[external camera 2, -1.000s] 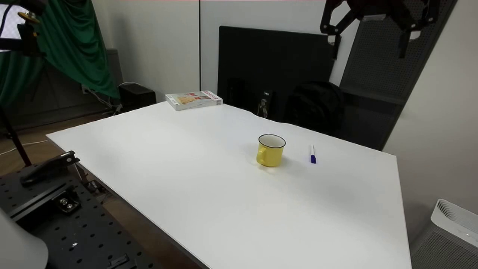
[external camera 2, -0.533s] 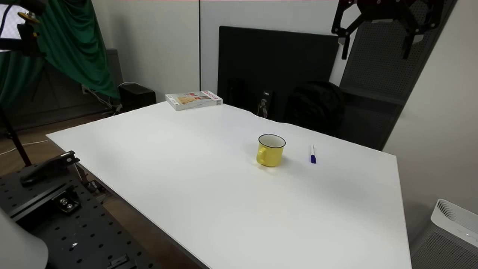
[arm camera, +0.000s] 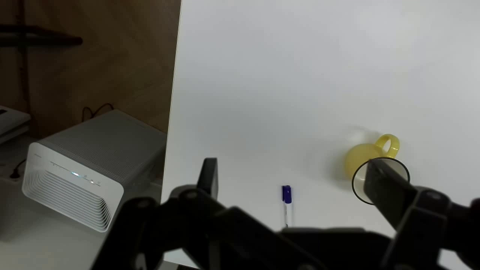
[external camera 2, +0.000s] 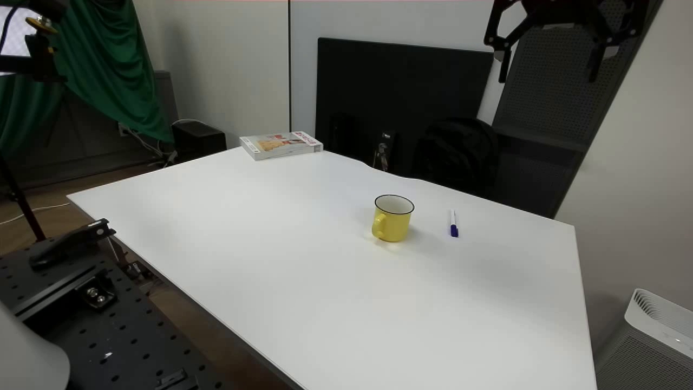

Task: Put the marker into the cup.

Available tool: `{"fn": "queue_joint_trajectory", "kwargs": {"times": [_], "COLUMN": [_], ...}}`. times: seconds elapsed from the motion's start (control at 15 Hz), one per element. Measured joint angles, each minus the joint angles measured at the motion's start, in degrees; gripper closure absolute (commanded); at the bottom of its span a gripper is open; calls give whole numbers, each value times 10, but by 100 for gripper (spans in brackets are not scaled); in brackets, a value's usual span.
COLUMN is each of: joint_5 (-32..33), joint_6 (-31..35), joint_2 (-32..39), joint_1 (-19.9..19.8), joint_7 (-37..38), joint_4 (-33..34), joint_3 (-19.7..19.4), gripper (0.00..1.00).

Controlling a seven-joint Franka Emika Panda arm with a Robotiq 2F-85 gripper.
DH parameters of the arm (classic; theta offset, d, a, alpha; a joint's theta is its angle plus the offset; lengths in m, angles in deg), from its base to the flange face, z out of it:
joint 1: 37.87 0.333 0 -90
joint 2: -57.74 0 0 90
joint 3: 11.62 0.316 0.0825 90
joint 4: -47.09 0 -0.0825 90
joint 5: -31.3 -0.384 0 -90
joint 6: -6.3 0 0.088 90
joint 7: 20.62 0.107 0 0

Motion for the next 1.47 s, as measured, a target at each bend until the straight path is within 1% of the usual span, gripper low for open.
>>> {"fn": "queue_joint_trajectory", "kwargs": {"times": [0.27, 0.47, 0.6, 0.73, 1.0, 1.47], "joint_5": [0, 2, 2, 2, 5, 8], "joint_6": [0, -2, -6, -7, -7, -7], "joint_2": [0, 6, 23, 55, 150, 324], "joint_1": [0, -1, -5, -11, -25, -49], "joint_7": [0, -15, -27, -34, -37, -37], "joint_4": [0, 1, 8, 28, 98, 263], "joint_3": [0, 1, 1, 1, 7, 34], "gripper": [0, 0, 0, 0, 0, 0]}}
